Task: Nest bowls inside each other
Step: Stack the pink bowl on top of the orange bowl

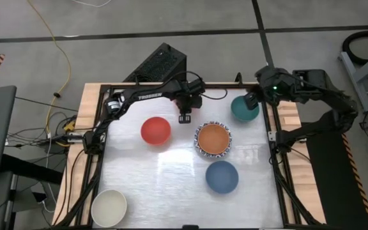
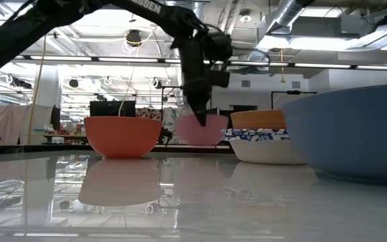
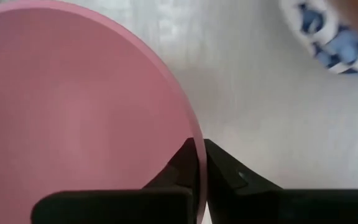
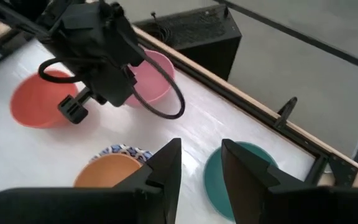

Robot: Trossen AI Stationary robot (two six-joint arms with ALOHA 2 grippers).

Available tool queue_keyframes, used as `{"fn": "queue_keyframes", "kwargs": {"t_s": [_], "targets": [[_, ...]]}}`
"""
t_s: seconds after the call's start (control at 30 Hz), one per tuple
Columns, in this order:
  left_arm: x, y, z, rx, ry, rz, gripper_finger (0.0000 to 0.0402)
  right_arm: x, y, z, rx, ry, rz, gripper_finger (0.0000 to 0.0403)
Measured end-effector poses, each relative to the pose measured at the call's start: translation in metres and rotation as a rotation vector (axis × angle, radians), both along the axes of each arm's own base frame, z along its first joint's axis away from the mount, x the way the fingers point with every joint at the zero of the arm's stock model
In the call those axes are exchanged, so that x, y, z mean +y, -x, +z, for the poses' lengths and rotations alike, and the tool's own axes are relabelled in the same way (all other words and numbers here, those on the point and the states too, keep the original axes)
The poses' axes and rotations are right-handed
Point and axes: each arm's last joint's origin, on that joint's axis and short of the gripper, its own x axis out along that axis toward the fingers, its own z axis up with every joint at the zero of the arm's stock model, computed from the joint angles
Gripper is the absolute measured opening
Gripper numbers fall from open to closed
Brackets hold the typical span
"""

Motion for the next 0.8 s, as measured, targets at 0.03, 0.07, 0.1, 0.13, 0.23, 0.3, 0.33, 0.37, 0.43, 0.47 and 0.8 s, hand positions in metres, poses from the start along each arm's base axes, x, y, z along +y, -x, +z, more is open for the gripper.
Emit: {"fn": "queue_keyframes", "kwargs": {"t_s": [0.03, 0.07, 0.1, 0.13, 0.23, 0.3, 0.33, 0.37, 0.43, 0.47, 0.8], "targets": [[-0.002, 0.0, 0.004, -0.011, -0.008, -0.002, 0.0, 0.0, 0.002, 0.001, -0.015, 0.003, 0.0, 0.0134], [-0.003, 0.001, 0.01, -0.026, -0.014, -0.004, 0.0, 0.001, 0.004, 0.003, -0.029, 0.005, 0.0, 0.0134], [-0.005, 0.001, 0.014, -0.037, -0.017, -0.004, 0.0, 0.001, 0.007, 0.004, -0.044, 0.007, 0.0, 0.0134], [-0.007, 0.002, 0.018, -0.048, -0.021, -0.004, 0.0, 0.002, 0.009, 0.006, -0.059, 0.01, 0.0, 0.0134], [-0.015, 0.004, 0.033, -0.081, -0.034, -0.013, 0.0, 0.003, 0.018, 0.012, -0.134, 0.023, 0.002, 0.0134], [-0.023, 0.004, 0.043, -0.114, -0.046, -0.031, 0.0, 0.005, 0.025, 0.016, -0.183, 0.032, 0.009, 0.0134], [-0.027, 0.004, 0.048, -0.13, -0.051, -0.047, 0.0, 0.006, 0.028, 0.018, -0.205, 0.035, 0.014, 0.0134], [-0.033, 0.004, 0.053, -0.145, -0.05, -0.076, 0.0, 0.007, 0.031, 0.02, -0.224, 0.038, 0.019, 0.0134], [-0.046, 0.003, 0.064, -0.189, -0.043, -0.135, 0.0, 0.009, 0.038, 0.022, -0.245, 0.042, 0.024, 0.0134], [-0.053, 0.001, 0.069, -0.218, -0.048, -0.158, 0.0, 0.01, 0.042, 0.022, -0.253, 0.045, 0.024, 0.0134], [-0.135, -0.015, 0.095, -0.384, -0.112, -0.419, 0.0, 0.011, 0.052, 0.022, -0.245, 0.055, 0.013, 0.0134]]}}
